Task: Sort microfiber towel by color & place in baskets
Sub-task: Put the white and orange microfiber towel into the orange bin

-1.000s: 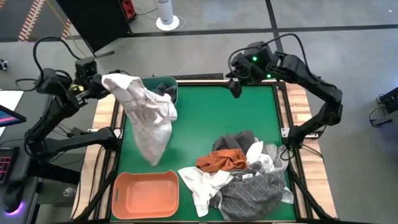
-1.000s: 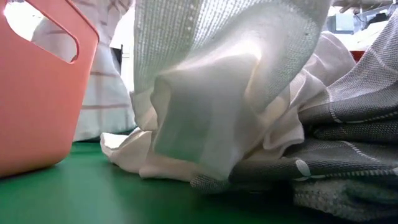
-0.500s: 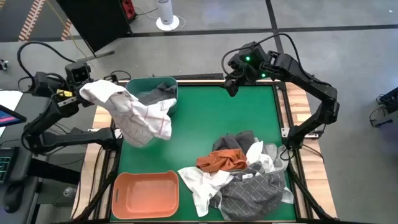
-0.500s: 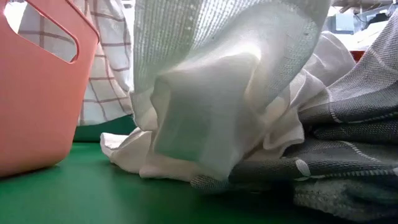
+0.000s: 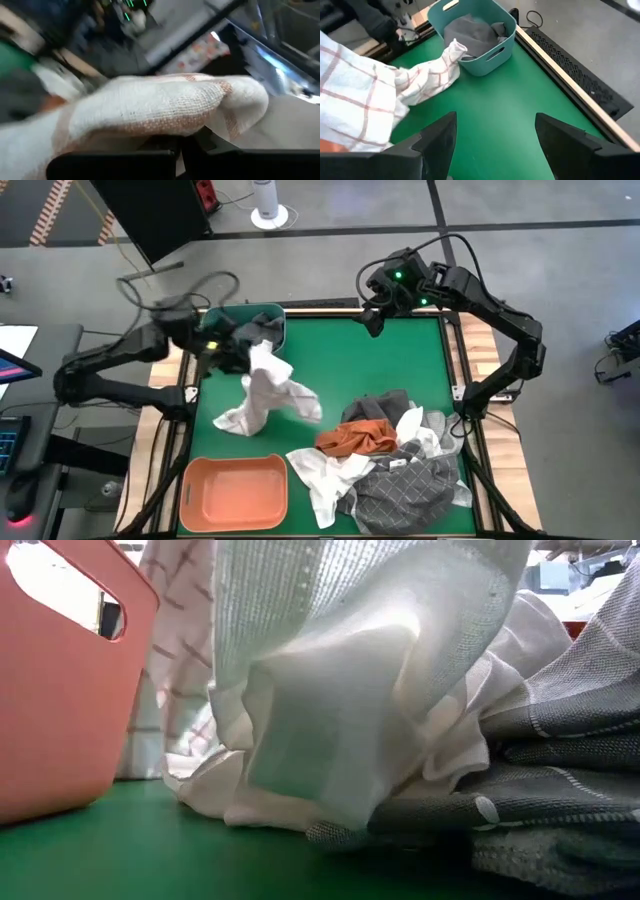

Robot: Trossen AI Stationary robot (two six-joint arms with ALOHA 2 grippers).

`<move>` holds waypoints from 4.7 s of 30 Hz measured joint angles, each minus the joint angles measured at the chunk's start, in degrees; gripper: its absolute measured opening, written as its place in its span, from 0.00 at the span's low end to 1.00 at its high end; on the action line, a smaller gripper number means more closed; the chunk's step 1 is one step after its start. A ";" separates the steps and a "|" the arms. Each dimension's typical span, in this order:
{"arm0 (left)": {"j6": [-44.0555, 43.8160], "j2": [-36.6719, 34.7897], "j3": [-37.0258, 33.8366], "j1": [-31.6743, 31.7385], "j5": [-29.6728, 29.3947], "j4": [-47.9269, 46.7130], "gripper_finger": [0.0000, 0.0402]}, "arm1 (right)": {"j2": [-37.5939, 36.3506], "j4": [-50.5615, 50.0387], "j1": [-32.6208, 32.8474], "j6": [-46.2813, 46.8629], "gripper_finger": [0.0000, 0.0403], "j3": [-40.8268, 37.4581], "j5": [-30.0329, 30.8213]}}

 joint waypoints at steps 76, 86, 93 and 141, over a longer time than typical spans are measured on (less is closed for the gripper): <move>-28.86 35.63 10.39 -45.73 -13.44 -53.24 0.68 | -0.04 -3.06 4.18 -12.59 0.73 -0.01 -0.49; -45.35 19.09 14.49 -44.08 -33.28 -59.11 0.68 | -0.04 -2.45 4.03 -12.54 0.73 -0.01 -0.48; -42.43 21.22 14.43 -32.12 -40.87 -69.76 0.68 | -0.06 -0.55 4.45 -11.85 0.73 0.01 -0.47; -33.50 32.53 -22.50 -18.97 -30.10 -21.42 0.31 | -7.63 -0.43 4.51 -10.60 0.73 -0.01 -0.23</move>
